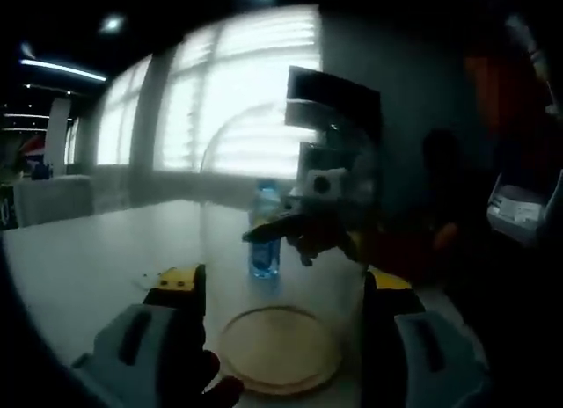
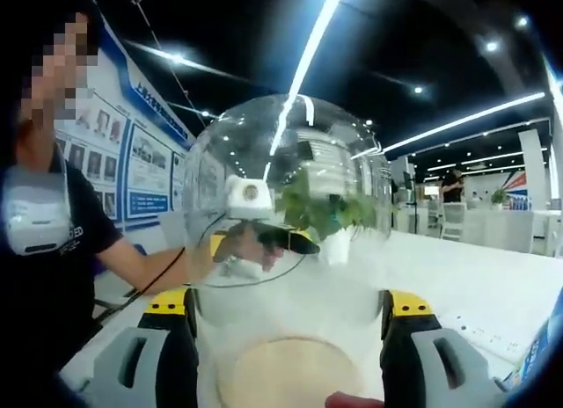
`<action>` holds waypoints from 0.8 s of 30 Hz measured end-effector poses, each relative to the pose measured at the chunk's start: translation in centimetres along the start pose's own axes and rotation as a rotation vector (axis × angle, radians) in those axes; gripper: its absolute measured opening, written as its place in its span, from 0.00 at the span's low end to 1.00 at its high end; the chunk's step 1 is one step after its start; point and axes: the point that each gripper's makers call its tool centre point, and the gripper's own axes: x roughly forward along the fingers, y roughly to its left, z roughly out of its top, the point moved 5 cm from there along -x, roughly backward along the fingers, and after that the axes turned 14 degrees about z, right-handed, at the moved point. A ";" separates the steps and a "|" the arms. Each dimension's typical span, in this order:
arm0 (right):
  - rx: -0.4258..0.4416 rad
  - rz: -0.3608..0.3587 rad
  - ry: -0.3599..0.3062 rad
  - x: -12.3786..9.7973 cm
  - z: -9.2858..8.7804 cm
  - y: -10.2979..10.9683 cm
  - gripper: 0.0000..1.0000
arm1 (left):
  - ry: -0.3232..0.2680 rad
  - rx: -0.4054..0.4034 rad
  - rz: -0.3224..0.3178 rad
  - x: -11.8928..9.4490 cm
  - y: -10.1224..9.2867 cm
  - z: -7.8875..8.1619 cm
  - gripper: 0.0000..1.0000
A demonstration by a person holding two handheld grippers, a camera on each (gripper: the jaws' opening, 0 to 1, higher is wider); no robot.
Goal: Open the cover put in the Mizone put the cover back on
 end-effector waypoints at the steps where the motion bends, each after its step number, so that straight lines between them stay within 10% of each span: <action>1: -0.001 0.000 0.003 0.0 0.0 0.0 0.80 | 0.000 0.001 0.001 0.0 0.0 0.0 0.61; 24: -0.019 0.033 -0.016 1.3 -0.1 -0.4 0.88 | -0.042 0.075 -0.017 0.9 -0.5 -0.4 0.66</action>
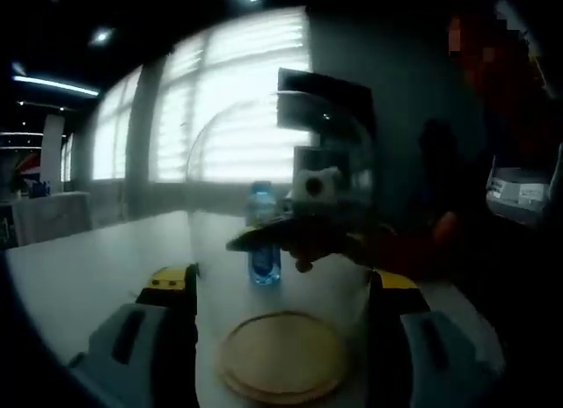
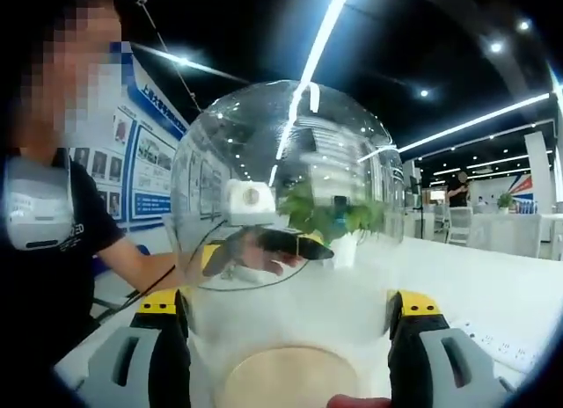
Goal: Open the cover put in the Mizone put the cover back on
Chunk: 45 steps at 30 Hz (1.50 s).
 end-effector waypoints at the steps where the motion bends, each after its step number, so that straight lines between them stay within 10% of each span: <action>1: 0.000 -0.001 0.000 0.0 0.0 0.0 0.88 | 0.000 0.004 0.000 0.0 0.1 0.0 0.66; 45: 0.005 0.053 -0.053 0.3 1.8 0.1 0.90 | -0.054 -0.021 0.012 0.6 -0.6 2.0 0.70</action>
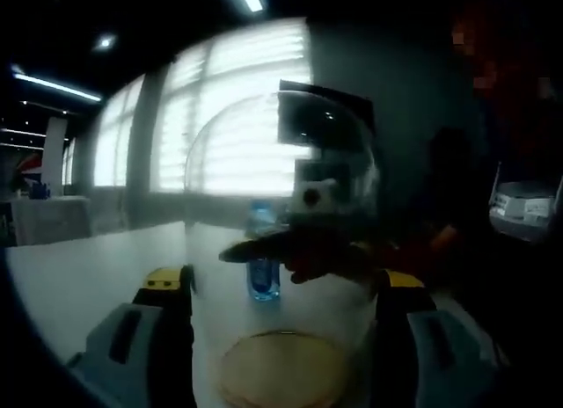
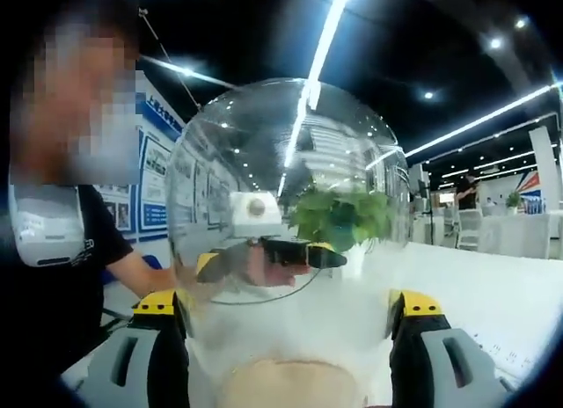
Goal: Open the cover put in the Mizone put the cover back on
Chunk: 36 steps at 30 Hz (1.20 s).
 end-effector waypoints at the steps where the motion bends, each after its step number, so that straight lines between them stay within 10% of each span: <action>1: -0.009 0.002 0.013 0.0 0.0 0.1 0.90 | 0.012 0.012 0.001 0.0 -0.1 0.0 0.70; 36: -0.060 -0.024 0.025 0.9 2.3 3.7 0.90 | 0.036 0.061 -0.017 -1.5 -3.2 2.2 0.71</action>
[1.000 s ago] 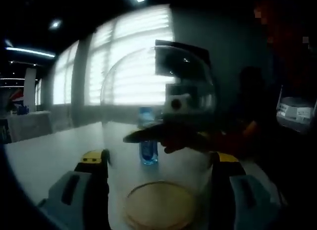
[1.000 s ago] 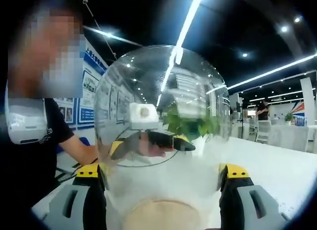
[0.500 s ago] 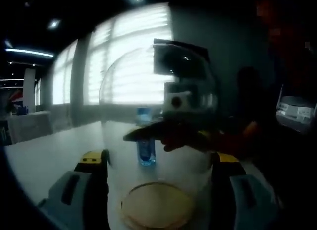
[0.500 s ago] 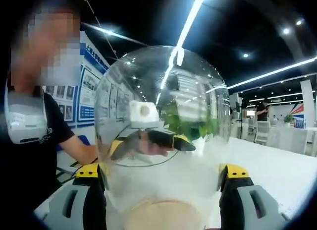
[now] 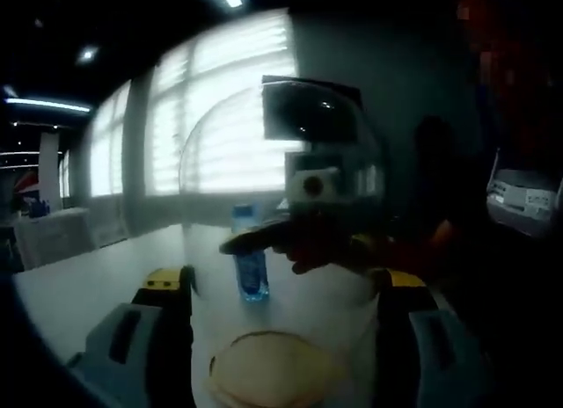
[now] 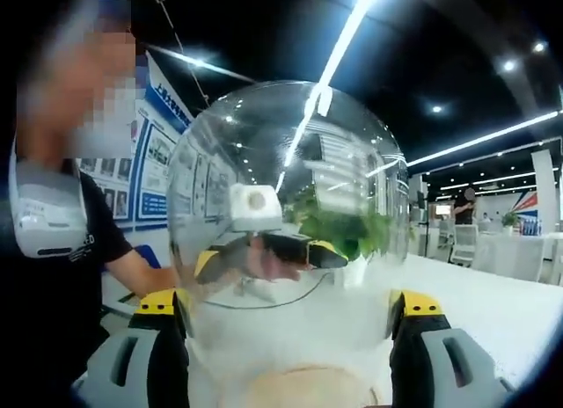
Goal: Open the cover put in the Mizone put the cover back on
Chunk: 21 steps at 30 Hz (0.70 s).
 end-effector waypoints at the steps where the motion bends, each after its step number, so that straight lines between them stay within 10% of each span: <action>1: 0.004 0.001 -0.001 0.0 -0.1 0.0 0.90 | 0.000 -0.003 0.000 -0.1 -0.1 0.0 0.71; 21: 0.022 -0.001 0.006 0.3 -0.5 3.7 0.90 | 0.003 -0.019 -0.003 -1.6 -2.9 -0.5 0.71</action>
